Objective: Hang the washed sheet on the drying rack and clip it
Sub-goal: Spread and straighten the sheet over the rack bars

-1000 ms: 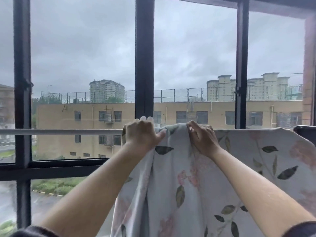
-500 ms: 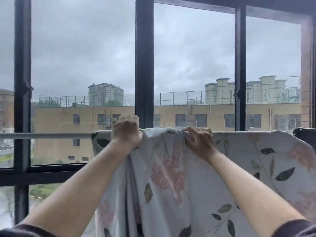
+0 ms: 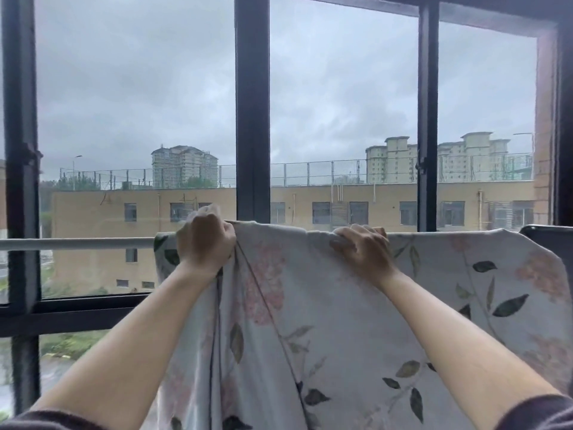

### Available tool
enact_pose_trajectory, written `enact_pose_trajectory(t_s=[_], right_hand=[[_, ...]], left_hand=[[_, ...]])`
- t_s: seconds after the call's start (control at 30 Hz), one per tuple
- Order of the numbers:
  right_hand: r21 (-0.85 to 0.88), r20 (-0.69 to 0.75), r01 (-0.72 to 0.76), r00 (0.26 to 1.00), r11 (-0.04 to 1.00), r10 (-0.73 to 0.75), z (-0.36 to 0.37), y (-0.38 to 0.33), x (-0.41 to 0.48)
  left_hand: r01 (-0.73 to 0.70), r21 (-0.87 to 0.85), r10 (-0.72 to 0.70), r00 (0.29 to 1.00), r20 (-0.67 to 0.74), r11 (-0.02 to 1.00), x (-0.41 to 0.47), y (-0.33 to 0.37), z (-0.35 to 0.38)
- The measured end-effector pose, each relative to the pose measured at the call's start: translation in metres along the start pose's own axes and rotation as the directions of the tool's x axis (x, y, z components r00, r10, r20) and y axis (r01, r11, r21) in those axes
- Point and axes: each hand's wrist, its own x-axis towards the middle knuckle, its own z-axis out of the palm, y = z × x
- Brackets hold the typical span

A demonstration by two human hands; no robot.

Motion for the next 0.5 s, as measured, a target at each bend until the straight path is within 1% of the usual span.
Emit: enact_pose_trajectory(t_s=[0.07,0.1,0.13,0.17,0.23,0.27,0.3,0.37,0.43,0.5], right_hand=[[0.007,0.001,-0.004,1.000,1.000,0.004,0.006,-0.005,0.001],[0.009,0.006,-0.011,1.000,1.000,0.011,0.008,-0.009,0.002],[0.011,0.007,-0.015,1.000,1.000,0.015,0.011,-0.012,0.004],[0.012,0.009,-0.018,1.000,1.000,0.018,0.013,-0.014,0.004],[0.003,0.013,-0.023,1.000,1.000,0.023,0.014,-0.015,0.004],[-0.003,0.016,-0.026,1.000,1.000,0.026,0.013,-0.013,0.003],[-0.002,0.016,-0.027,1.000,1.000,0.027,0.011,-0.011,0.003],[0.040,0.005,-0.036,0.999,0.999,0.036,0.007,-0.006,0.002],[0.129,-0.006,-0.072,0.997,0.989,0.073,0.003,-0.002,0.004],[0.193,-0.027,-0.107,0.993,0.975,0.114,0.002,0.001,0.006]], left_hand=[[0.055,0.140,-0.055,0.998,-0.003,0.989,0.003,-0.010,-0.003],[0.039,0.162,-0.042,0.999,0.010,0.986,0.004,-0.008,-0.003],[-0.018,0.130,0.013,0.999,0.042,0.991,0.004,-0.002,-0.003],[-0.104,0.048,0.099,0.991,0.088,0.993,0.002,0.007,-0.001],[-0.268,-0.124,0.287,0.942,0.176,0.956,-0.007,0.031,0.006],[-0.326,-0.164,0.355,0.914,0.197,0.931,-0.012,0.041,0.011],[-0.351,-0.179,0.383,0.903,0.196,0.919,-0.017,0.048,0.016],[-0.309,-0.196,0.339,0.929,0.146,0.931,-0.019,0.052,0.023],[-0.274,-0.221,0.306,0.943,0.127,0.936,-0.018,0.051,0.024],[-0.259,-0.296,0.298,0.950,0.093,0.919,-0.022,0.054,0.023]])
